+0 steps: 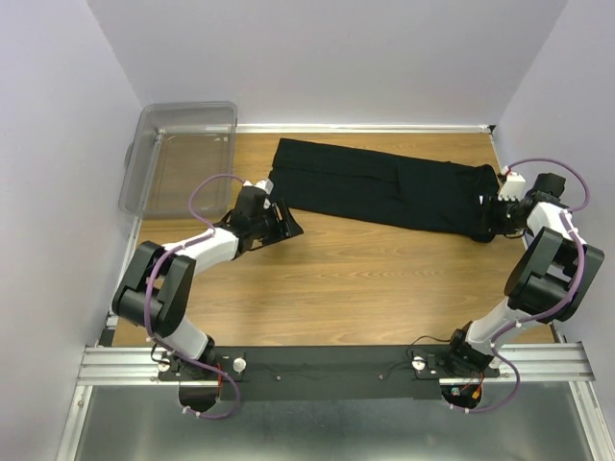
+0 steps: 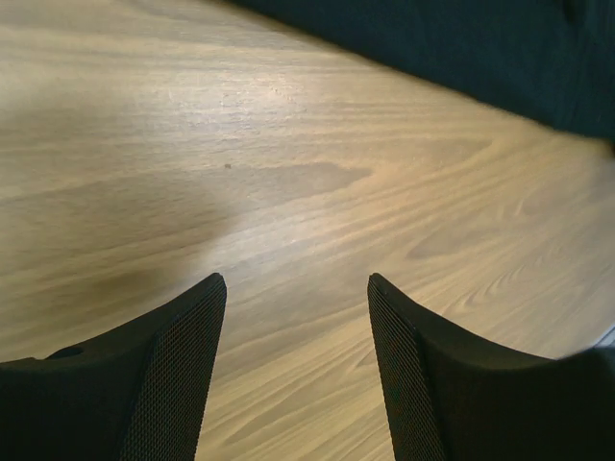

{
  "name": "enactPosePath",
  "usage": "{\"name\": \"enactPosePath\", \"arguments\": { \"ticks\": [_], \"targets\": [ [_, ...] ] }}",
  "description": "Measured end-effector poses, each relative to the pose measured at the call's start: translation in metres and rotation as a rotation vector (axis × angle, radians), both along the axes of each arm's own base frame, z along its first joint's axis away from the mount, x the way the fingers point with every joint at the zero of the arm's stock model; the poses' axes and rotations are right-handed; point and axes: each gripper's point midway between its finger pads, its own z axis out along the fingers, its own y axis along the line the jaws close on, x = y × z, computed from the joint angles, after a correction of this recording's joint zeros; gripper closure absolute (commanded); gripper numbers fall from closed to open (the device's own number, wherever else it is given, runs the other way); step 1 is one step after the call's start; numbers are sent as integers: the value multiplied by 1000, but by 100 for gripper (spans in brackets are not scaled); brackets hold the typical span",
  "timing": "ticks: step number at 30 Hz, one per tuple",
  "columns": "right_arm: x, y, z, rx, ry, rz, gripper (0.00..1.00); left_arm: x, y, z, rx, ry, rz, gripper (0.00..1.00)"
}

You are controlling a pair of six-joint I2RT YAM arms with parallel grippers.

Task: Fold and stack the t-shirts

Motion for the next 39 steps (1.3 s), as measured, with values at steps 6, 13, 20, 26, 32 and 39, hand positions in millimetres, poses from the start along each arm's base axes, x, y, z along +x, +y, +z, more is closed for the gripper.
{"name": "enactPosePath", "arguments": {
  "ticks": [6, 13, 20, 26, 32, 39],
  "targets": [
    [2, 7, 2, 28, -28, 38, 41, 28, -7, -22, -44, 142, 269, 31],
    [-4, 18, -3, 58, -33, 74, 41, 98, -22, -32, -92, 223, 494, 40],
    [-7, 25, 0, 78, -52, 99, 41, 112, -19, -45, -75, 266, 587, 91],
    [-9, 26, 0, 69, -60, 117, 41, 117, -9, -47, -57, 256, 599, 100],
    [-18, 27, 1, 43, -72, 136, 41, 115, 20, -45, -5, 218, 605, 100],
    [-31, 35, 0, 43, -71, 145, 42, 105, 41, -45, 70, 185, 565, 100]
  ]
}}
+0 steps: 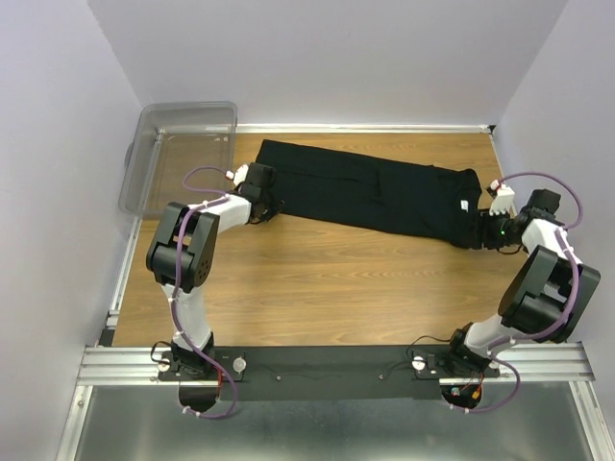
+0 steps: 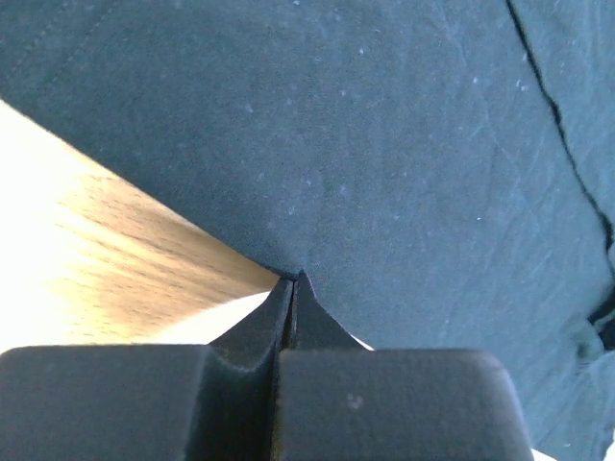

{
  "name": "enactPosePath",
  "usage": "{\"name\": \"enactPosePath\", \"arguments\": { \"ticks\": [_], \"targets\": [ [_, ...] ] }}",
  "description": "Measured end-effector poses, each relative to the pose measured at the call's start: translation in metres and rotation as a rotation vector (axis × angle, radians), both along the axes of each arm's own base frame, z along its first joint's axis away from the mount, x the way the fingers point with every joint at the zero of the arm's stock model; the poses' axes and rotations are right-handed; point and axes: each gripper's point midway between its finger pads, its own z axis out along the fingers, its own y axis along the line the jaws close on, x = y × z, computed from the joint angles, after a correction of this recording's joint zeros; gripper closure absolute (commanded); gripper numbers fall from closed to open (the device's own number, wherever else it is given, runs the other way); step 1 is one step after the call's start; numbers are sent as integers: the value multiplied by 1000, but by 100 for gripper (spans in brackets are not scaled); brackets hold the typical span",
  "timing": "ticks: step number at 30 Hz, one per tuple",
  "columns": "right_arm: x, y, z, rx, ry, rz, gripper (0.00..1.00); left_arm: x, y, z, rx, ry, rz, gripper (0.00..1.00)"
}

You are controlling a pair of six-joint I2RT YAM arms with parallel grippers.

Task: Fold and stack the t-shirts

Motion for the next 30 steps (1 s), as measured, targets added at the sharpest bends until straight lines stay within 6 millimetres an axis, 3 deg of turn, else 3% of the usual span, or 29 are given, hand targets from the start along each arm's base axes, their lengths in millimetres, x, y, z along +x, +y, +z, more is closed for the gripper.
{"name": "enactPosePath", "arguments": {
  "ticks": [8, 20, 30],
  "targets": [
    [-13, 23, -6, 119, 45, 76, 44, -1, 5, -1, 42, -23, -62, 100],
    [35, 14, 6, 261, 46, 40, 46, -7, 4, 0, 83, -61, -163, 100],
    [35, 7, 1, 255, 99, -28, 47, -10, -1, 5, 67, -105, -221, 100]
  ]
}}
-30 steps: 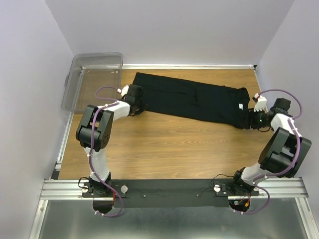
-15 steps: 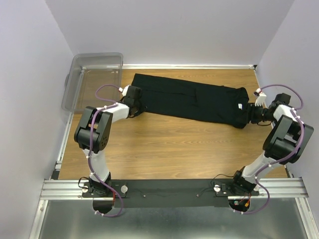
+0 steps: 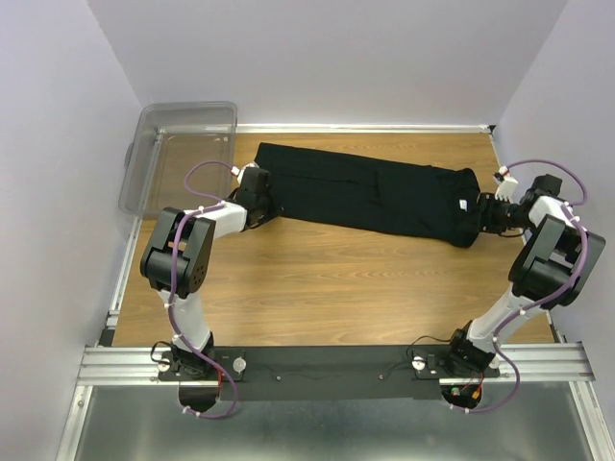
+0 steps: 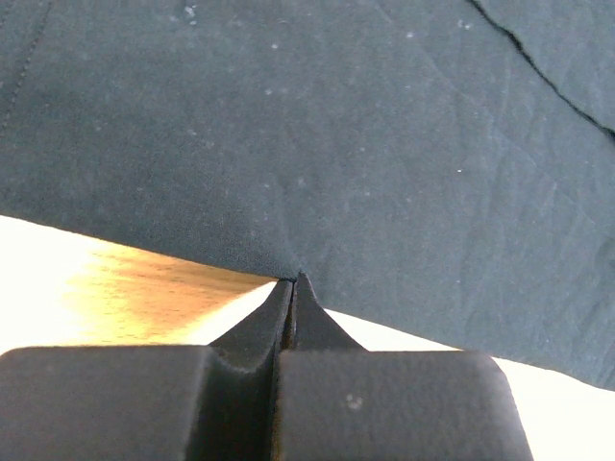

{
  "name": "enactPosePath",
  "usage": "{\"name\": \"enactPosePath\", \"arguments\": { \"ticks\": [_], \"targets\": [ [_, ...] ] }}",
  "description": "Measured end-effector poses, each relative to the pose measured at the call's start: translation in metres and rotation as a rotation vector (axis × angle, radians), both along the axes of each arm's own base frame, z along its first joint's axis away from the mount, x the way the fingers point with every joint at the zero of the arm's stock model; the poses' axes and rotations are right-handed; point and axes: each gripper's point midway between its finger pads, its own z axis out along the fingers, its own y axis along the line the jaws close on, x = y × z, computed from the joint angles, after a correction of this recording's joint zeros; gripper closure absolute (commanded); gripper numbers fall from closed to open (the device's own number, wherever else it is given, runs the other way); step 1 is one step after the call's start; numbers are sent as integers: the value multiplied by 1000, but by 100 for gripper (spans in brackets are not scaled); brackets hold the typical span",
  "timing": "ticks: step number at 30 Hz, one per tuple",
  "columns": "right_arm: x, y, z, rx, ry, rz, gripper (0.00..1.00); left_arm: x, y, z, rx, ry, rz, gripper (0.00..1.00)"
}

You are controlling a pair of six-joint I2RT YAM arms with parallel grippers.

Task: Fold and stack the t-shirts

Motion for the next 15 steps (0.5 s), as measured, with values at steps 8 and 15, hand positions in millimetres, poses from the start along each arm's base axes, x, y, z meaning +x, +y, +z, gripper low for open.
{"name": "enactPosePath", "arguments": {
  "ticks": [8, 15],
  "targets": [
    [-3, -1, -31, -19, 100, -15, 51, 1, -3, 2, -7, -13, -18, 100],
    [-3, -1, -39, -32, 126, -21, 84, 2, -4, 3, -9, -16, -27, 100]
  ]
}}
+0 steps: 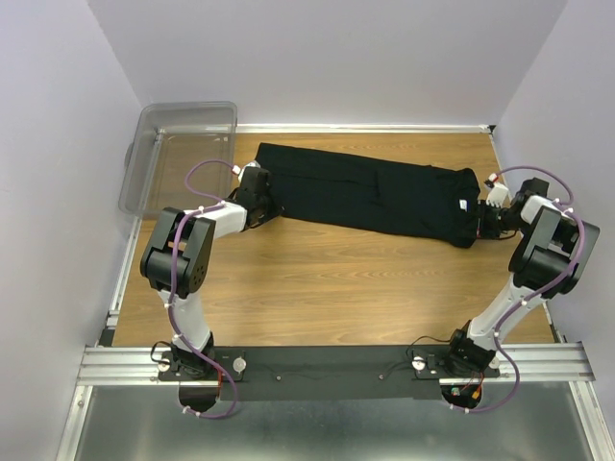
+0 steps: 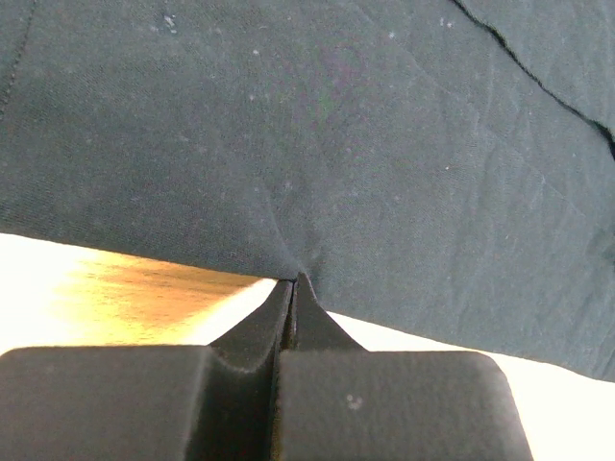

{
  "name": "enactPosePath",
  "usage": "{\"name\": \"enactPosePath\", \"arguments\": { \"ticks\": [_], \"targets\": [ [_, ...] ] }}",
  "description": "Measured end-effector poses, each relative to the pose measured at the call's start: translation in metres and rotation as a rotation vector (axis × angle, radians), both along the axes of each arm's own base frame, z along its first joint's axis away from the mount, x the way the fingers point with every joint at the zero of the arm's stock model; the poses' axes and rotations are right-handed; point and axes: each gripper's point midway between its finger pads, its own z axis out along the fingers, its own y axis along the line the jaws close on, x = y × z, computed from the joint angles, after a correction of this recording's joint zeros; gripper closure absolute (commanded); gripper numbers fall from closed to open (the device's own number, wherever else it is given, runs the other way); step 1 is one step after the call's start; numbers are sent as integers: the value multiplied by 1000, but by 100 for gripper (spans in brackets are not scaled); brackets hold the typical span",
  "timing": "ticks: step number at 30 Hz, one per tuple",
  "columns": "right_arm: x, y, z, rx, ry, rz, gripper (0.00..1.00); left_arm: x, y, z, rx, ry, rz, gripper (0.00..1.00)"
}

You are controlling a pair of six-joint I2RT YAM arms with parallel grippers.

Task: Fold and stack the t-shirts

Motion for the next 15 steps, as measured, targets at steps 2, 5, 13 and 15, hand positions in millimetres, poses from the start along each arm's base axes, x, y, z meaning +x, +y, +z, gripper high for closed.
{"name": "enactPosePath", "arguments": {
  "ticks": [2, 5, 13, 15],
  "targets": [
    [0, -1, 0, -3, 1, -3, 94, 0, 0, 0, 1, -1, -2, 100],
    [1, -2, 2, -15, -5, -5, 99, 0, 0, 0, 2, -3, -3, 100],
    [11, -28, 28, -180, -78, -51, 99, 2, 2, 6, -1, -16, 1, 100],
    [14, -34, 31, -210, -92, -60, 99, 3, 2, 9, -2, -21, 1, 100]
  ]
}}
